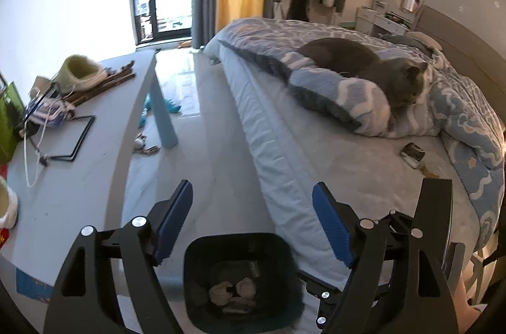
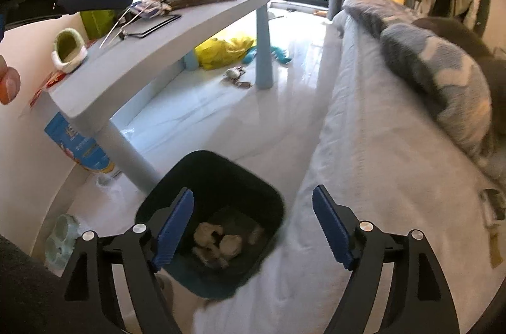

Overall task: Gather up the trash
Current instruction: 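Move both tools from the bin back over the bed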

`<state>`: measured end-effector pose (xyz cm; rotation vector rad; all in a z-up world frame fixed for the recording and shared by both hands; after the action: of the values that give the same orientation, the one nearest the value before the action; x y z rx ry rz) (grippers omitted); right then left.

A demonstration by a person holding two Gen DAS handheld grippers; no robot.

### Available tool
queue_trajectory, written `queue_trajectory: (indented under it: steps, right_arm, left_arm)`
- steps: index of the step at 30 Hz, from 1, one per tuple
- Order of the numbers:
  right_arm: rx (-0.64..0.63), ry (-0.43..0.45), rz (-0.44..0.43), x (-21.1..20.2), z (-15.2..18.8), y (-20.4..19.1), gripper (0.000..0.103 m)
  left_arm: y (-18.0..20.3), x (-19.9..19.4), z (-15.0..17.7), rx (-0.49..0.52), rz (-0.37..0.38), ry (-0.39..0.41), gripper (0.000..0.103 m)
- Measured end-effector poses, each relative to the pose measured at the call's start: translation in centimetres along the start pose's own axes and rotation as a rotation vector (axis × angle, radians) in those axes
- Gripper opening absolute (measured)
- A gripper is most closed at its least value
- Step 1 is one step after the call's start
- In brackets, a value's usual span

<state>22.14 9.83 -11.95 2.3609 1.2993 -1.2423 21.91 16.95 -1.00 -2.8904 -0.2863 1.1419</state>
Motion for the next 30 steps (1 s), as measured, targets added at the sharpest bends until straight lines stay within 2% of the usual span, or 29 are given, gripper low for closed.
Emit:
queue_trajectory:
  steps: [6,16,30]
  right_arm:
    - [0.030,0.037,0.045,-2.1,-0.2,3.8,0.081]
    - [0.101,0.088,0.123,-5.8,0.7,10.2,0.082]
    - [0.185,0.111,0.195,-9.2,3.0,17.9,0.082]
  left_arm:
    - [3.5,0.0,-0.9,0.048,0.043,0.027,0.084]
    - [7.8,1.7,-1.8,0.091,0.089,0.012,0.084]
    - [15.0,4.2,-2.2,0.180,0.165,-0.028,0.084]
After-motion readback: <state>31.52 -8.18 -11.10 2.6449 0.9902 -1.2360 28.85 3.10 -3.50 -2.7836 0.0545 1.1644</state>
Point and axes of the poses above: each gripper's, at about its wrist camera, not at the fingertips, and x roughly the way its jaws point, y to its right, z to its underside, the point moved 6 cm from there along x, roughly the way its jaws point, and after that the axes turned 13 degrees about -z, right-handed, at the moved point
